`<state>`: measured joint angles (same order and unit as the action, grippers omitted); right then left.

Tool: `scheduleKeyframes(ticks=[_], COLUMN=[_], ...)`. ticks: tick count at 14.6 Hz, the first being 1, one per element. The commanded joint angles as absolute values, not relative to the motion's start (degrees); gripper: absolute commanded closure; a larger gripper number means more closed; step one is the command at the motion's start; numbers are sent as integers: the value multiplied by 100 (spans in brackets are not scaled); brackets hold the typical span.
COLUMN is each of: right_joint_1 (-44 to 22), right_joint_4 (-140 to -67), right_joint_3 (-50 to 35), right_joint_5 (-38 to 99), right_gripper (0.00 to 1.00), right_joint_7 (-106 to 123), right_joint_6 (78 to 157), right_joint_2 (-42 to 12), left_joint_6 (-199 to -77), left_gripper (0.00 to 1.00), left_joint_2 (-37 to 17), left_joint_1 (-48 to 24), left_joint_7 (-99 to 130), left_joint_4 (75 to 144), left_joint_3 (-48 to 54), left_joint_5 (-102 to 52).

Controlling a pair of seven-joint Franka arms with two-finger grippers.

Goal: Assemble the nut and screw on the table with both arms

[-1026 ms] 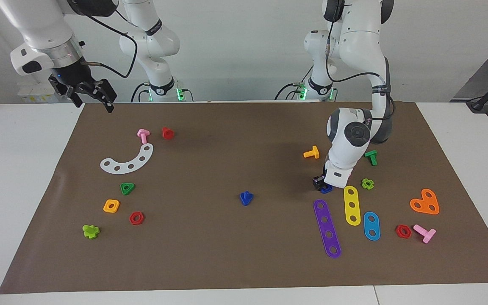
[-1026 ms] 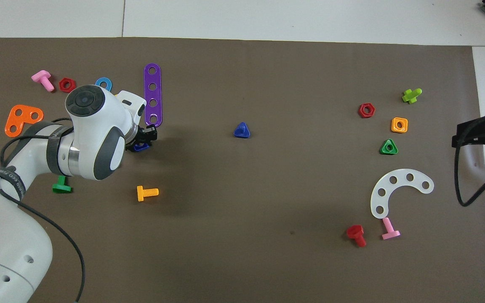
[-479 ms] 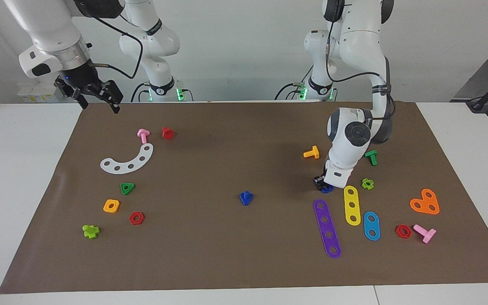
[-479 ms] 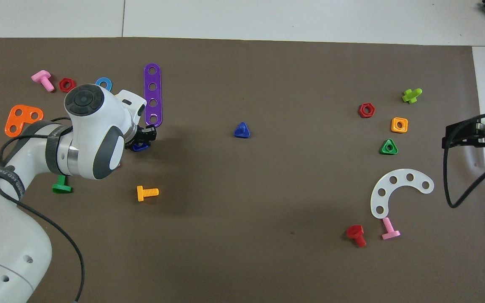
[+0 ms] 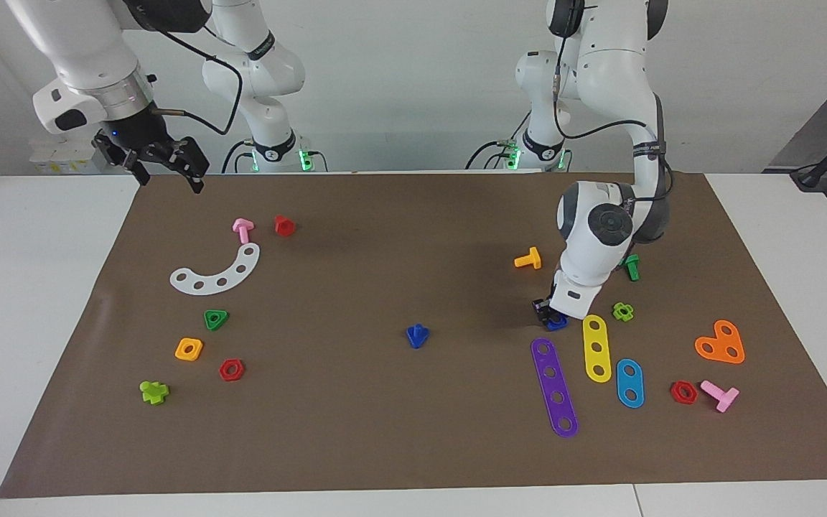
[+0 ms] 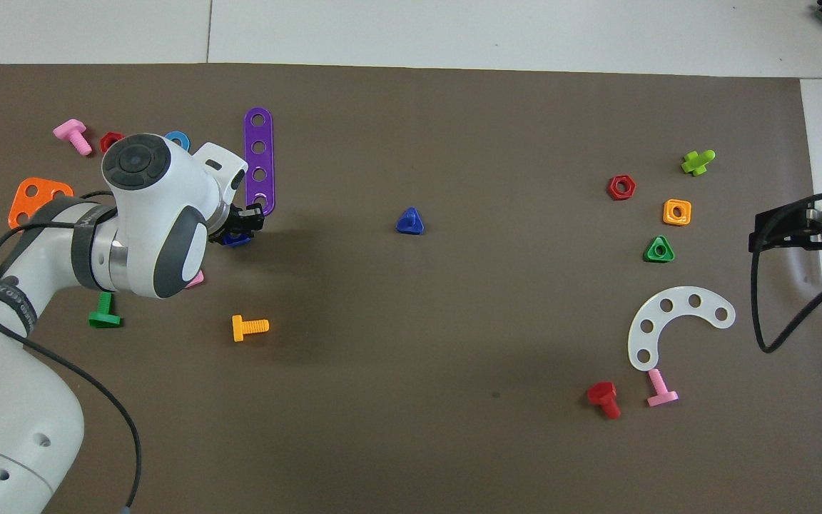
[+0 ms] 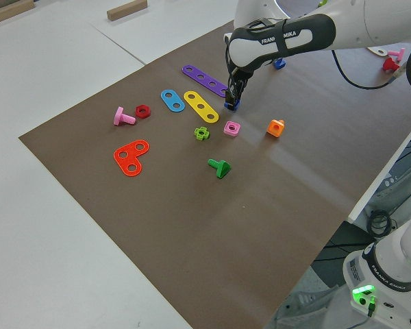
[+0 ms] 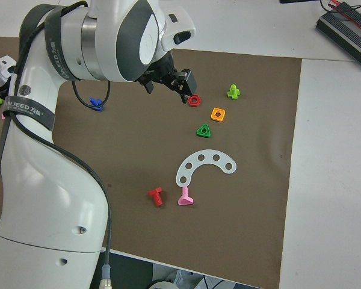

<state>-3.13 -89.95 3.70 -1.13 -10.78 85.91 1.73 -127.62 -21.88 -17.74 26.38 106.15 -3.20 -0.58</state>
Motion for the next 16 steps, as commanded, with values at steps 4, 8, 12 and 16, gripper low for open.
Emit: scheduleKeyframes(ticks=[4, 8, 12, 16], right_joint_1=[-272, -272, -273, -281], right_joint_4=[-9141, -9141, -9141, -9141], right_joint_3=[369, 369, 369, 369], right_joint_5=[9, 9, 9, 9], right_gripper=[0, 0, 0, 0], right_joint_7=[-1046, -1046, -1046, -1046], right_joint_6=[8701, 8701, 8701, 8701], right_joint_2=[299, 299, 299, 299], left_joint_6=[-12262, -11945, -11602, -11637], left_gripper=[74, 71, 80, 84], left_joint_2=[-2680, -2891, -3365, -3594], left_joint_1=[-2337, -2943, -3295, -3454], left_joint_7=[2645, 2681, 2742, 2751], left_joint_4=[9186, 8598, 7718, 7358], left_joint_3=[-343, -352, -360, -308], left_joint_5=[-554, -589, -756, -756])
